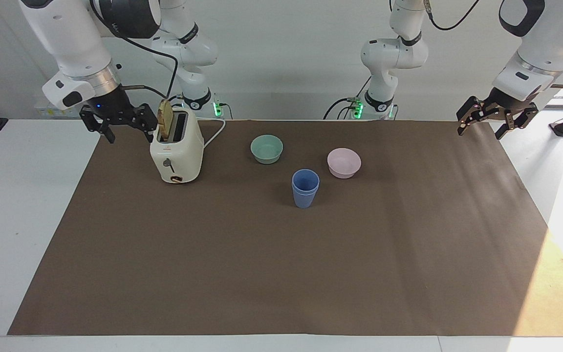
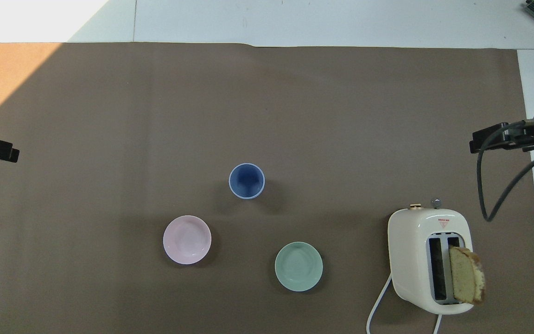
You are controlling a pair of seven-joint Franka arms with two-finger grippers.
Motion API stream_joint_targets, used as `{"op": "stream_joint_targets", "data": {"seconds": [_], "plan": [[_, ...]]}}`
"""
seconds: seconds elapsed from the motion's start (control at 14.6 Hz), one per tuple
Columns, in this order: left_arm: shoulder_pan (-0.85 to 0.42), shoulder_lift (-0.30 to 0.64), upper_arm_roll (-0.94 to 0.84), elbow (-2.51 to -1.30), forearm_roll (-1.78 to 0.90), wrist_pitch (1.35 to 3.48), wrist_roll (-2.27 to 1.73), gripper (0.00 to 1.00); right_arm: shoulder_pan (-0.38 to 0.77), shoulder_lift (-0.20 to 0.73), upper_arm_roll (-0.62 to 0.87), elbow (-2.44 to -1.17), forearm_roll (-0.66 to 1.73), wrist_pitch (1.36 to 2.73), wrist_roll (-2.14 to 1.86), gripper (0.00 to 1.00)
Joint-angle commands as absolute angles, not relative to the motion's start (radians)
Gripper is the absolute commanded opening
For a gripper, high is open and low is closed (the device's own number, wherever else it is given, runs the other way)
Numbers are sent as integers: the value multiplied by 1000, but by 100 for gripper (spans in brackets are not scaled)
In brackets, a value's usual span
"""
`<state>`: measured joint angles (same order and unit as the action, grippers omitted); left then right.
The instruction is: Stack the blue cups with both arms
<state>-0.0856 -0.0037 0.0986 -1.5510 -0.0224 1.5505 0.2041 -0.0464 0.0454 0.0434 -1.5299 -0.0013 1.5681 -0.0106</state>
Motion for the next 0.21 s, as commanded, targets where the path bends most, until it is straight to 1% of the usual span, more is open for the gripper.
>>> {"op": "stream_joint_targets", "data": {"seconds": [0.0,0.14], "plan": [[-77,-12,91,-1545,-9,1537,215,100,-58,29,49,-1554,18,1582,-15,100],[-77,-12,91,-1545,-9,1536,215,100,-58,29,49,-1552,18,1578,-15,100]]}}
